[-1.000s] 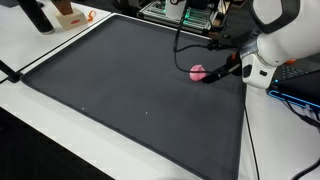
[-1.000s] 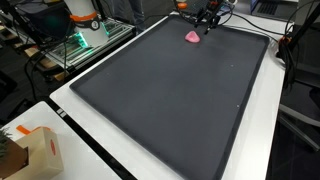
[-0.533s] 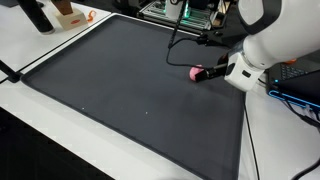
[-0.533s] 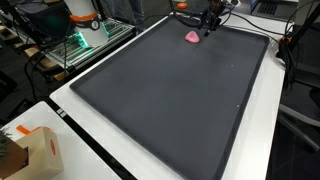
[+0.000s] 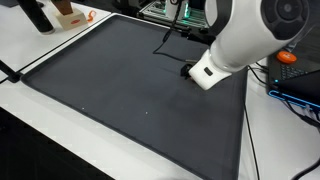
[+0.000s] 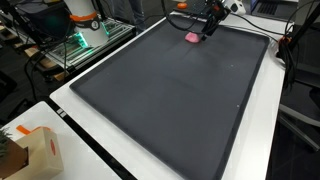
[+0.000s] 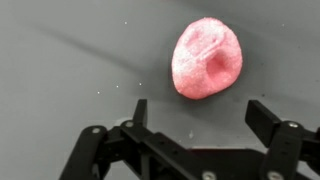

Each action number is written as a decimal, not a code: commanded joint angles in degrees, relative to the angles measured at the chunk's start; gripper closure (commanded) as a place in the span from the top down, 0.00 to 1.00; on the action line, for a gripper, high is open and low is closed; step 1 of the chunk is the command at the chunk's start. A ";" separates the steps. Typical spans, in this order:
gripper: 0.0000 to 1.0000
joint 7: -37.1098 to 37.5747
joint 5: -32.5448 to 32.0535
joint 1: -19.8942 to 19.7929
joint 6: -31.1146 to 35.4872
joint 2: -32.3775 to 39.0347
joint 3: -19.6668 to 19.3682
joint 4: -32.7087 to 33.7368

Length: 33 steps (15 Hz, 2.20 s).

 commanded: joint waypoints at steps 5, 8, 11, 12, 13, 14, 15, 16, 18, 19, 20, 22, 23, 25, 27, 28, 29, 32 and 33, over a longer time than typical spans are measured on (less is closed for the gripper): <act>1.00 13.63 9.77 -4.35 3.77 -3.01 -2.11 -5.15; 1.00 18.72 14.21 -5.73 5.73 -5.63 -2.72 -9.07; 1.00 23.55 18.91 -6.63 9.71 -8.97 -3.18 -14.62; 1.00 25.15 20.30 -6.82 11.74 -10.04 -3.33 -16.62; 1.00 26.62 21.43 -7.06 14.27 -11.13 -3.52 -18.94; 1.00 27.87 22.84 -7.47 16.62 -12.11 -3.56 -21.16; 1.00 29.28 24.05 -7.66 19.10 -13.05 -3.64 -23.19; 1.00 30.60 25.47 -7.97 21.57 -14.05 -3.62 -25.46; 1.00 33.25 28.23 -8.61 25.46 -15.81 -3.50 -29.24; 1.00 34.42 29.75 -9.07 26.97 -16.71 -3.32 -30.85; 1.00 35.61 31.32 -9.54 28.10 -17.52 -3.16 -32.38; 1.00 37.95 34.60 -10.42 29.85 -19.18 -2.83 -35.23; 1.00 38.69 36.33 -10.95 30.36 -19.97 -2.57 -36.58; 1.00 39.13 39.19 -11.77 31.23 -21.51 -2.15 -39.14; 1.00 38.72 41.77 -12.35 32.64 -23.02 -1.81 -41.72; 1.00 38.45 42.97 -12.38 34.33 -23.73 -1.81 -43.20; 1.00 38.12 44.21 -12.37 35.96 -24.38 -1.78 -44.54; 1.00 37.79 48.20 -12.27 41.41 -26.35 -1.52 -48.70; 1.00 37.83 49.29 -12.12 43.11 -26.98 -1.42 -50.08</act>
